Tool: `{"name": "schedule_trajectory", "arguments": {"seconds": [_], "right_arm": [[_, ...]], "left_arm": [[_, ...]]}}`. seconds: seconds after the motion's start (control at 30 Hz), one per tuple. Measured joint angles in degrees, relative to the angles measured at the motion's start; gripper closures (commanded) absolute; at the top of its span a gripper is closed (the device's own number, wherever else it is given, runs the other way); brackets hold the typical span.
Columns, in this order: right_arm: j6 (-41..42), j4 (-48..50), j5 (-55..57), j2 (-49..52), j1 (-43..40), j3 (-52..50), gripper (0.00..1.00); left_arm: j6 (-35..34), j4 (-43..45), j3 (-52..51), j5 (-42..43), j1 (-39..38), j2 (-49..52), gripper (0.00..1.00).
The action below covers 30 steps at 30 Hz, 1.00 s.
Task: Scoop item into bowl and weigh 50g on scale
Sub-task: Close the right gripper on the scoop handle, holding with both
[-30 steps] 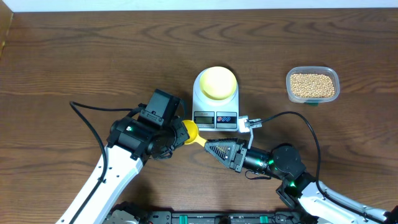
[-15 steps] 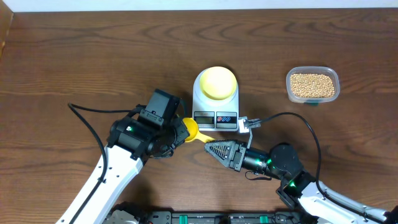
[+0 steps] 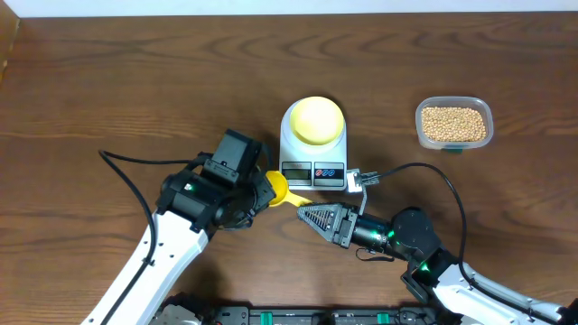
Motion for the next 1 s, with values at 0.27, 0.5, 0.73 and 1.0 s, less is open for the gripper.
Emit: {"name": "schedule_trajectory", "arguments": {"seconds": [0.27,0.5,0.73,1.0], "right_arm": [[0.61,0.02,0.02,-0.02,0.0,0.0,0.78],[0.72,0.02,0.02,0.0,0.0,0.0,0.84],[1.03,0.02,0.02,0.0,0.0,0.0,0.89],[1.03,0.02,0.02,-0.02,0.0,0.0,0.9]], "left_arm": [[0.0,0.0,0.0,-0.81,-1.9,0.0,0.93],[0.0,0.0,0.0,-1.31,-1.95,0.0,0.93],[0.0,-0.09,0.0,-1.51,-1.95,0.0,0.93],[-0.02,-0.83,0.0,-1.51,-1.95,0.0,0.93]]}}
